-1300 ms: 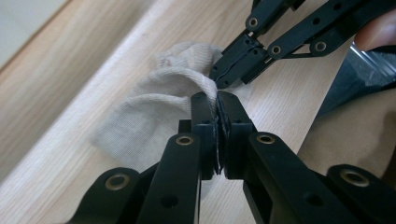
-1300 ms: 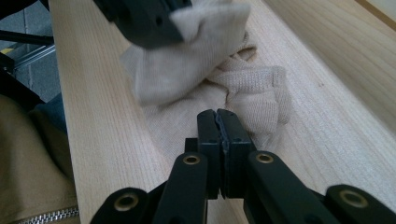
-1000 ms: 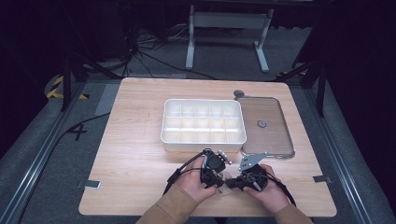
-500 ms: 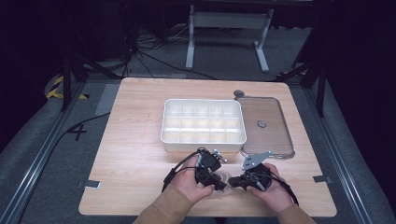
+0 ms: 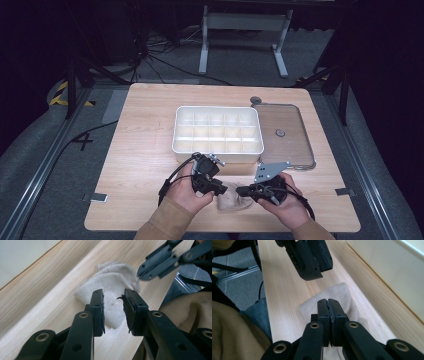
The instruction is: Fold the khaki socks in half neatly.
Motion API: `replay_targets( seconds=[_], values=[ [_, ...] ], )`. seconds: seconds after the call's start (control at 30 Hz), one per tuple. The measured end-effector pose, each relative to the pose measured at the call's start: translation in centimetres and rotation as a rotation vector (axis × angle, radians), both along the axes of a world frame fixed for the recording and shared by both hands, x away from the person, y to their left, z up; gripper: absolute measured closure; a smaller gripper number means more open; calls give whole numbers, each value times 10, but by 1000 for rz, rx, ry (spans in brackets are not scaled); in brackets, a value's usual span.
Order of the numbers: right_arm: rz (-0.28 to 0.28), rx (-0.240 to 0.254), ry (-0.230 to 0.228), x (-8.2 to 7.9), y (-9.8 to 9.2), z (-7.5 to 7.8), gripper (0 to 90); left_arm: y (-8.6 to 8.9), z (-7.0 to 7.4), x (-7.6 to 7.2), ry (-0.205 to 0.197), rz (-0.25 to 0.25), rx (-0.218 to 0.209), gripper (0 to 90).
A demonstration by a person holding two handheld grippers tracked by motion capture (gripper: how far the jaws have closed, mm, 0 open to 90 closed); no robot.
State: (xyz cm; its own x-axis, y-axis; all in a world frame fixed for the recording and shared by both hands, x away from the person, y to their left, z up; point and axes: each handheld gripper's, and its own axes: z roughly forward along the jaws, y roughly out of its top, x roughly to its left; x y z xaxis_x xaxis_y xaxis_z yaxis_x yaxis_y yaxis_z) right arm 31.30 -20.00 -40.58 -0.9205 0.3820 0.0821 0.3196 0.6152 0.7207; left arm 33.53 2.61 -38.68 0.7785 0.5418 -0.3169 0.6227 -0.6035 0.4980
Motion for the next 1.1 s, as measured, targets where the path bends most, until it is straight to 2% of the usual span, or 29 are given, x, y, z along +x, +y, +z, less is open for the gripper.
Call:
replay_targets(
  seconds=[0.1,0.27,0.5,0.63,0.87,1.0,1.1],
  values=[
    [5,-12,-4,4,11,-6,890,6,-2,-2,-2,21,6,701],
    [0,-30,-4,8,14,-11,894,8,-5,-3,10,34,4,705],
    [-29,-56,19,11,6,-18,894,0,-10,-2,23,16,17,709],
    [-46,-63,29,10,0,-22,893,-8,-13,-1,23,-16,21,710],
    [-62,-85,61,10,-4,-29,885,-32,-33,-2,62,-95,103,729],
    [-72,-89,75,11,-7,-35,887,-36,-39,-1,87,-99,130,740],
    [-72,-92,83,13,-9,-38,889,-36,-40,0,91,-100,133,744]
  ],
)
